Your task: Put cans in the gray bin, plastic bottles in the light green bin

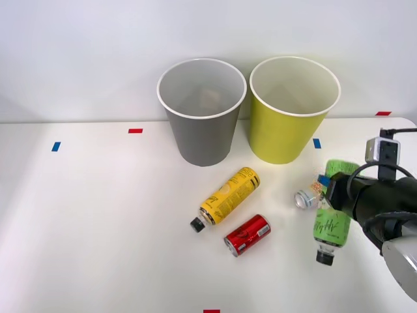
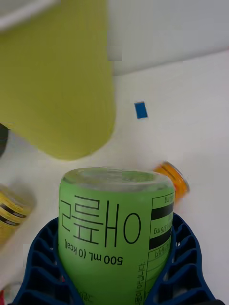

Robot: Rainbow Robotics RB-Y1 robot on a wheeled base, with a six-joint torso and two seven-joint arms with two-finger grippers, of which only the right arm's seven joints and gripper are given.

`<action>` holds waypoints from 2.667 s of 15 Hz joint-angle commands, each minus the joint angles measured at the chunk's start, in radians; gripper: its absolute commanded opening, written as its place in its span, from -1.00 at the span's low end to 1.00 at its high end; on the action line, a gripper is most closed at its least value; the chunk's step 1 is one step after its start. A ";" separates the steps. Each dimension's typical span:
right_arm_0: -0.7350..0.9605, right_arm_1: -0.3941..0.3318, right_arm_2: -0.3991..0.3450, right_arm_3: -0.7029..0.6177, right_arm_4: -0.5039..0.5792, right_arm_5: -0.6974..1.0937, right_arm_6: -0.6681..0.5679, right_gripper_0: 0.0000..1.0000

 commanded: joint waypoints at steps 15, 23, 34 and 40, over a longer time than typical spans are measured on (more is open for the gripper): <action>-0.365 0.159 -0.161 0.014 -0.171 -0.513 0.183 -1.00; -0.692 0.195 -0.203 0.488 -0.112 -0.626 0.201 -1.00; -0.753 0.157 -0.201 0.740 -0.010 -0.769 0.205 0.24; -0.673 0.094 -0.132 0.738 -0.016 -0.964 0.185 1.00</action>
